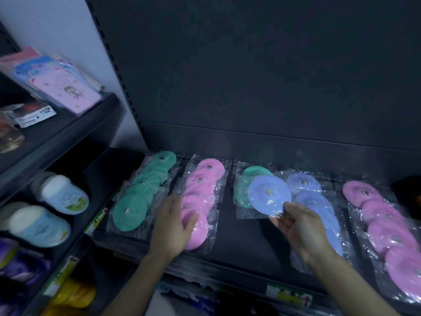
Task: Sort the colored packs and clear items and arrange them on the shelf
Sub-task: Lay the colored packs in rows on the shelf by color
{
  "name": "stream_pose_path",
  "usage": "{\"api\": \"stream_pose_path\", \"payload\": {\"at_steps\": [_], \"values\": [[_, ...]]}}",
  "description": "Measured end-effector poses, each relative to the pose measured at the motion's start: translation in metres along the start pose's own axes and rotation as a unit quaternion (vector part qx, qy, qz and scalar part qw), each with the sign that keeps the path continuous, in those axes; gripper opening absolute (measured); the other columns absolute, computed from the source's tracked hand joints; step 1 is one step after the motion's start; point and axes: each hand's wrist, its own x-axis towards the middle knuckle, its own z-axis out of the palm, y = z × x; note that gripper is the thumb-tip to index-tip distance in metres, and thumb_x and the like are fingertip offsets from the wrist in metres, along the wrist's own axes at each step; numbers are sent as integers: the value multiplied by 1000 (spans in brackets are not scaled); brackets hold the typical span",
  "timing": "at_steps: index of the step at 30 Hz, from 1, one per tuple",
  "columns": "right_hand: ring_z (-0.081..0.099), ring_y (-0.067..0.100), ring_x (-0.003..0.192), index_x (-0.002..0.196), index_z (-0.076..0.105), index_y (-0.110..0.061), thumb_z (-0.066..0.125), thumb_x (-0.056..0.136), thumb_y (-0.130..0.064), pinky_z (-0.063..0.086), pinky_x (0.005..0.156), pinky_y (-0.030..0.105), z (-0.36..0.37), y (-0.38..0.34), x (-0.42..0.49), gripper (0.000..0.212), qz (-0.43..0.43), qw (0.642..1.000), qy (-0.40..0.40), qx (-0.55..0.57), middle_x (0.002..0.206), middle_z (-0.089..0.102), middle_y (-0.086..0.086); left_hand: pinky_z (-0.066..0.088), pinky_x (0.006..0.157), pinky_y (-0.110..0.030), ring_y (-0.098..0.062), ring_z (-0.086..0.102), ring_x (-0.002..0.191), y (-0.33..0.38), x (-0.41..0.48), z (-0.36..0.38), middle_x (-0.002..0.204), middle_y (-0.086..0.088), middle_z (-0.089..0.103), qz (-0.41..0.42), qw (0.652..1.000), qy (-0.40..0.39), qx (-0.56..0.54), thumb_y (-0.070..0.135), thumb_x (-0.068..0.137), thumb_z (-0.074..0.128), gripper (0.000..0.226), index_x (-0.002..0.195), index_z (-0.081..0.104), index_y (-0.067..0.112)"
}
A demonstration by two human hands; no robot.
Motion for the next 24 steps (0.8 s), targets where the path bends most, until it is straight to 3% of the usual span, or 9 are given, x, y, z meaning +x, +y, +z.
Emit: {"api": "stream_pose_path", "payload": {"at_steps": [2,4,6,10,13,17,19,21,24], "values": [[65,20,63,77,55,-5,52,92,-1,59,61,30,2,1,-2,16,1,1000,1,3,71,57,12,23,115,-45,-33,20,140,0,-5,12,153,-16,21,-19,996,-72,50,54,87,52,73,146,27,18],[65,19,62,77,56,-5,51,92,-2,58,62,31,3,2,-3,16,2,1000,-1,1,67,59,10,5,118,-41,-32,-2,146,-6,-7,23,159,-16,-2,-42,988,-103,105,61,90,39,77,151,13,22],[65,19,62,78,56,-5,51,93,-2,58,63,30,3,2,-5,16,0,1000,-2,-2,65,61,7,-1,117,-39,-30,-8,146,-10,-8,29,159,-14,-5,-42,985,-105,133,62,92,28,76,151,4,21],[65,18,61,78,56,-5,51,93,-2,59,63,30,2,3,-7,16,2,1000,3,0,61,60,5,-5,116,-41,-26,-5,147,-9,-6,29,159,-12,0,-40,978,-102,178,61,93,20,75,151,0,18],[63,19,62,78,55,-6,51,94,-3,58,65,31,-1,4,-8,16,3,1000,4,-8,61,58,5,-5,117,-39,-26,0,147,0,-6,24,159,-13,6,-3,980,-79,185,55,96,25,71,151,9,13],[61,16,58,73,55,-8,52,93,-4,58,64,29,-7,3,-9,21,-10,1000,5,-22,60,55,5,19,115,-28,-24,28,141,36,-3,17,149,-13,37,64,998,-1,-7,34,95,50,56,139,41,3],[60,17,58,69,57,-10,52,92,-4,57,65,30,-11,2,-13,24,-13,999,-1,-30,60,56,6,30,104,-17,-22,51,123,60,2,20,129,-10,57,39,991,-1,-131,28,93,56,44,129,52,3],[60,17,58,67,61,-11,52,92,-3,57,65,31,-17,2,-18,28,-11,999,-2,-34,60,57,6,44,93,-17,-15,63,102,84,9,24,108,-2,66,-64,946,-71,-309,24,91,61,38,124,54,8],[57,20,61,62,64,-12,53,92,-3,58,66,33,-31,2,-28,33,-13,999,10,-41,66,56,13,56,74,-26,-17,70,86,111,18,32,101,-12,68,-213,791,-199,-537,14,88,65,33,119,54,13]]}}
